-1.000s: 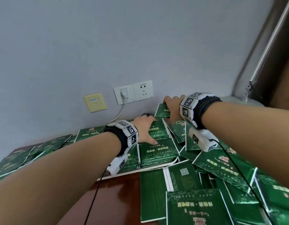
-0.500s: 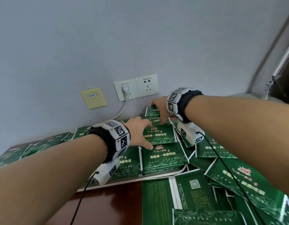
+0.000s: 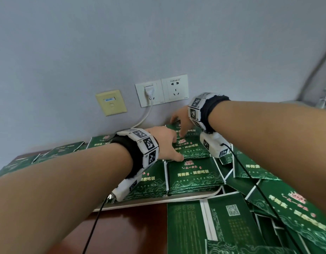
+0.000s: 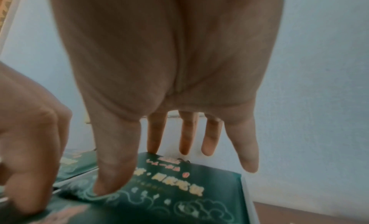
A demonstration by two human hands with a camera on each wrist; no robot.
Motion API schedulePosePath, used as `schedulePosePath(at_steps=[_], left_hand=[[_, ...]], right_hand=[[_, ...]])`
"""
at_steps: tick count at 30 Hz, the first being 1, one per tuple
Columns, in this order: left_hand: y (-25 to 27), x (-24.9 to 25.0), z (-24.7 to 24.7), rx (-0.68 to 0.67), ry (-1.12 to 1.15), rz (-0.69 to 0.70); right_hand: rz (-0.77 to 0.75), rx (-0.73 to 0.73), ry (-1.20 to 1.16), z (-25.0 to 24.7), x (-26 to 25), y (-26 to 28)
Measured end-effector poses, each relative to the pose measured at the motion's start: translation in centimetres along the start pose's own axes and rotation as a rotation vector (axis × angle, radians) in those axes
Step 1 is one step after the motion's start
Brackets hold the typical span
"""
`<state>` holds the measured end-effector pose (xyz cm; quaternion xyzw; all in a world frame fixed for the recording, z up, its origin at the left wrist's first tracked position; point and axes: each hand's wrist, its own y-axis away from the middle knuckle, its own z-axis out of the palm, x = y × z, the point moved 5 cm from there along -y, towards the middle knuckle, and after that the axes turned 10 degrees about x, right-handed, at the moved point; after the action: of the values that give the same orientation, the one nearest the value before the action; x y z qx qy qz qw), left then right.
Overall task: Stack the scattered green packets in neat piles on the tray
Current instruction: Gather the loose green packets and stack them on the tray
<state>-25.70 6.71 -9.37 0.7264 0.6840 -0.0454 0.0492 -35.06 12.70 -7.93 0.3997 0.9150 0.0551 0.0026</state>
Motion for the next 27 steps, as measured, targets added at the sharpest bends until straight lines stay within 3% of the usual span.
schedulePosePath(at_steps=[8,13,16,18,27], left_hand=[[0.6,0.1,-1.0,0.02,-0.002,0.02],[3.1,0.1,-2.1,0.028,-0.009,0.045],[5.5,-0.6,-2.8,0.032,-0.015,0.038],[7.5,-1.5,-3.3,0.034,-0.012,0.017],[18.8,-8.2,-3.3,0.083,-0.021,-0.154]], right_hand=[[-0.03,-0.001,-0.034,0.0,-0.7,0.9],[0.01,0.095,-0.053,-1.4,-1.0,5.0],[-0.007,0.076,0.029,-1.8,-2.7,7.3],[-0.017,0.061,0.122,-1.8,-4.6,8.5],[-0.173,0.098,0.136,-3.2,-17.6,12.5]])
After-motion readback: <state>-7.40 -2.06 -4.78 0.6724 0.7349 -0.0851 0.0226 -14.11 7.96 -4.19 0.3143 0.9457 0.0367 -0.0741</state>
